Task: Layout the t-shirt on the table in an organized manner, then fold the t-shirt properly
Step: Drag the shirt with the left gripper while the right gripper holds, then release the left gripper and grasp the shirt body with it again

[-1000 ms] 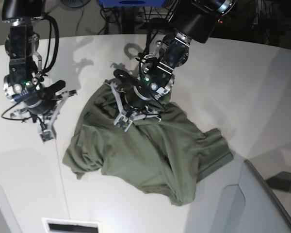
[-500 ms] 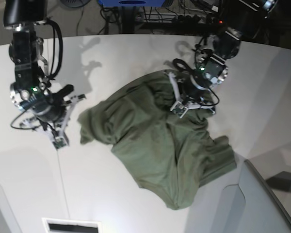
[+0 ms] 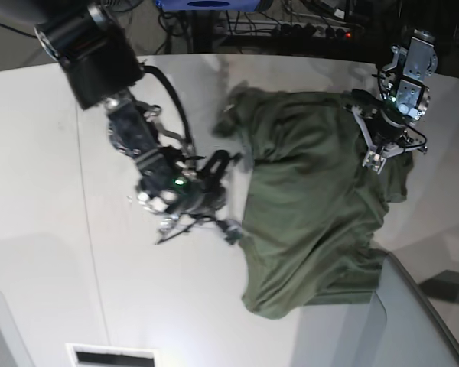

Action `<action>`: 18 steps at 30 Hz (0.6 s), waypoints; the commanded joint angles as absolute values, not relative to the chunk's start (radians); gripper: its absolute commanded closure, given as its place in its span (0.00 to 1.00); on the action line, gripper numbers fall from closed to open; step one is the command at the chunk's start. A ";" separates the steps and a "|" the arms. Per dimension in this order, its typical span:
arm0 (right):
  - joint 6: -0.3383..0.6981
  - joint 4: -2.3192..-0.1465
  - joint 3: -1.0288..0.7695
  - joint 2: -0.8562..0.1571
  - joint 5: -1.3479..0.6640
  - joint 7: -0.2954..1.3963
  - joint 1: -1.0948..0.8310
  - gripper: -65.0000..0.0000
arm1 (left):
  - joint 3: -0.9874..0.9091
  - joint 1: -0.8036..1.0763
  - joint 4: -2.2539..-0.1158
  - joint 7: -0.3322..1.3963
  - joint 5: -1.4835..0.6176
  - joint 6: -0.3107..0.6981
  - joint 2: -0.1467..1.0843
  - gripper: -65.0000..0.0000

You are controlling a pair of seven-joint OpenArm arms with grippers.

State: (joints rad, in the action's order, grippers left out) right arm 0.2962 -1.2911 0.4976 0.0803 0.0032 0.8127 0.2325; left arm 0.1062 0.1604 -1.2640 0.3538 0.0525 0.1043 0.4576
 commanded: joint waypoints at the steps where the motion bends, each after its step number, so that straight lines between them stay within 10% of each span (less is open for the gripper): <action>1: 0.297 -1.287 0.499 0.111 -0.004 0.796 0.262 1.00 | 0.107 0.148 -1.294 0.331 0.050 0.104 0.463 1.00; 5: 0.295 -1.270 0.412 0.133 -0.265 0.802 0.260 0.86 | 0.104 0.176 -1.363 0.331 0.048 0.104 0.461 1.00; 11: 0.294 -1.188 0.338 0.084 -0.665 0.776 0.237 0.30 | 0.102 0.206 -1.429 0.331 0.048 0.104 0.461 1.00; 18: 0.294 -0.934 0.338 0.090 -0.687 0.576 0.325 0.27 | -0.111 0.314 -1.534 0.332 0.048 0.104 0.458 1.00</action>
